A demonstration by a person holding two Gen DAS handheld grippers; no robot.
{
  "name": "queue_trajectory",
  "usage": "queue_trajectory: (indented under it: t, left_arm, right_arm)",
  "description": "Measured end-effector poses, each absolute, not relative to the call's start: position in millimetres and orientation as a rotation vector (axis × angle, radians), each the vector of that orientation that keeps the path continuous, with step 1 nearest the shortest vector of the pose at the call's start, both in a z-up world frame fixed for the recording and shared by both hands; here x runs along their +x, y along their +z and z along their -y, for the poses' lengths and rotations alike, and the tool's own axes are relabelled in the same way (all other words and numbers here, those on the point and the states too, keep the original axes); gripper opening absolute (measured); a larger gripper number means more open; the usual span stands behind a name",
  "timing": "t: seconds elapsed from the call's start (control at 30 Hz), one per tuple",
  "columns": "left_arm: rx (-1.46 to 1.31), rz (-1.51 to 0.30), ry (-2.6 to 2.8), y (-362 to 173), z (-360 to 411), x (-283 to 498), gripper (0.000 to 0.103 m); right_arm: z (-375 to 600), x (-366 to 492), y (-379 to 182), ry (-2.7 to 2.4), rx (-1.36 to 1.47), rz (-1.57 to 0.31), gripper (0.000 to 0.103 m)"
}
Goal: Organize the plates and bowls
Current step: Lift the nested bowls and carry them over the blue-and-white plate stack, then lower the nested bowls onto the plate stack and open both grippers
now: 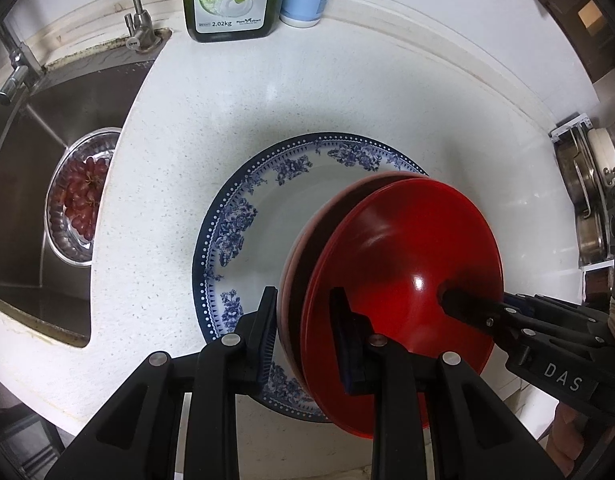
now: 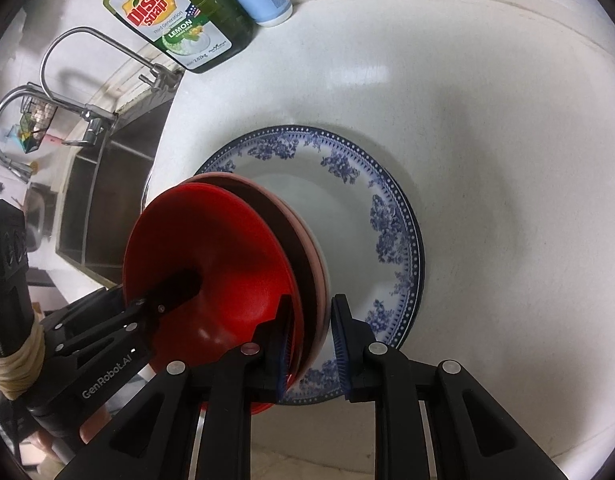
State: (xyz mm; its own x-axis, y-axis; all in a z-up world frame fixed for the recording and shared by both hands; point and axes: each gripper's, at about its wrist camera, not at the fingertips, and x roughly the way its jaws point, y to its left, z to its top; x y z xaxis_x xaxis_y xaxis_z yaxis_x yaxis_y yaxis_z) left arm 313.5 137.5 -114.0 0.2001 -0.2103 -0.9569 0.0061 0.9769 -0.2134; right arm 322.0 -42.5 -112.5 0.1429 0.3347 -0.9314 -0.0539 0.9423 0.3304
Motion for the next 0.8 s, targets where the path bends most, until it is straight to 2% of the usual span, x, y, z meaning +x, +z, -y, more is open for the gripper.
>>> queue_trajectory:
  t: [0.23,0.33,0.4,0.57,0.63,0.73,0.8]
  left_arm:
    - [-0.162,-1.35,-0.166,-114.6,-136.9,312.5,0.028]
    - [-0.157,-1.327,-0.18,-111.9,-137.9,310.2,0.032]
    - [-0.151,-1.304,-0.183,-107.0,-136.7,307.6,0.04]
    - [-0.101,-1.197,-0.165,-86.0,-134.1,295.2,0.054]
    - [-0.085,-1.139,-0.148,-75.2,-133.0,288.0,0.065]
    - [-0.054,-1.052,-0.129,-57.8,-130.1,274.0,0.073]
    - [-0.037,-0.992,-0.115,-47.3,-126.8,262.6,0.077]
  right_arm:
    - [43.0,319.8,-109.4,0.278,0.243,-1.354,0.024]
    - [40.9,316.3,-107.2,0.28,0.231,-1.32,0.032]
    - [41.5,312.9,-105.4,0.268,0.229,-1.295,0.041]
    - [49.9,294.9,-90.8,0.217,0.227,-1.205,0.042]
    - [55.1,285.7,-81.8,0.206,0.215,-1.156,0.047]
    - [61.8,268.2,-64.0,0.177,0.187,-1.053,0.054]
    - [66.6,255.7,-54.1,0.162,0.162,-0.986,0.063]
